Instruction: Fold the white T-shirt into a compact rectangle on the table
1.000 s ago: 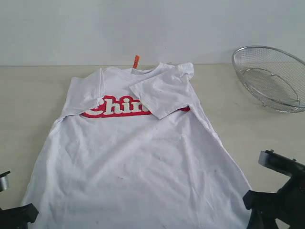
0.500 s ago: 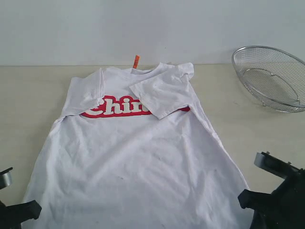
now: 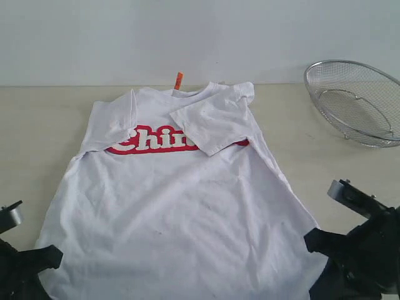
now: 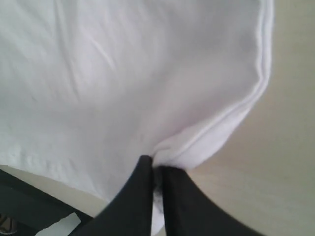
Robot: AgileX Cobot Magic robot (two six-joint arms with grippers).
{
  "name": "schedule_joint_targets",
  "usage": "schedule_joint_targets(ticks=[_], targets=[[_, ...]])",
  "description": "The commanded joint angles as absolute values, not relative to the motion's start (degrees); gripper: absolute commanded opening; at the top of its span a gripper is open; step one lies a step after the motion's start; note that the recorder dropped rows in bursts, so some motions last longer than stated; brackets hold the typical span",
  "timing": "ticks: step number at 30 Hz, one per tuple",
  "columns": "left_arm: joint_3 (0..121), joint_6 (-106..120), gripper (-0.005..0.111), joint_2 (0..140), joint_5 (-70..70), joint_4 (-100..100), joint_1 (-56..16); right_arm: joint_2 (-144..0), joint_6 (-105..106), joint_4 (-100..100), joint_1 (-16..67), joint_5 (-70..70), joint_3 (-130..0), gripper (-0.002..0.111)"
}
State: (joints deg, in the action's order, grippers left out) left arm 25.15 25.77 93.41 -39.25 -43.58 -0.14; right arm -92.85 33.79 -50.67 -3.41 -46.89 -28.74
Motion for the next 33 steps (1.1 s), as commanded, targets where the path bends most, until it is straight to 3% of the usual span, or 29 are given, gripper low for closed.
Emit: schedule_joint_targets(ticks=[1,13,33], targets=[[24.8,26.7,0.005,89.4,-38.3,-44.7,-0.6,-89.2,34.6,-51.3,-3.4,-47.8,-28.7,0.0],[25.7,26.7,0.005,76.5,-40.4,-48.2,-0.6,-82.1,34.6,-53.8,-3.4,-48.8,-28.7,0.0],[28.0,26.2,0.005,75.8,-40.1,-48.6,-0.6,-81.8,34.8,-53.2,-3.4,-48.1,-32.1,0.0]])
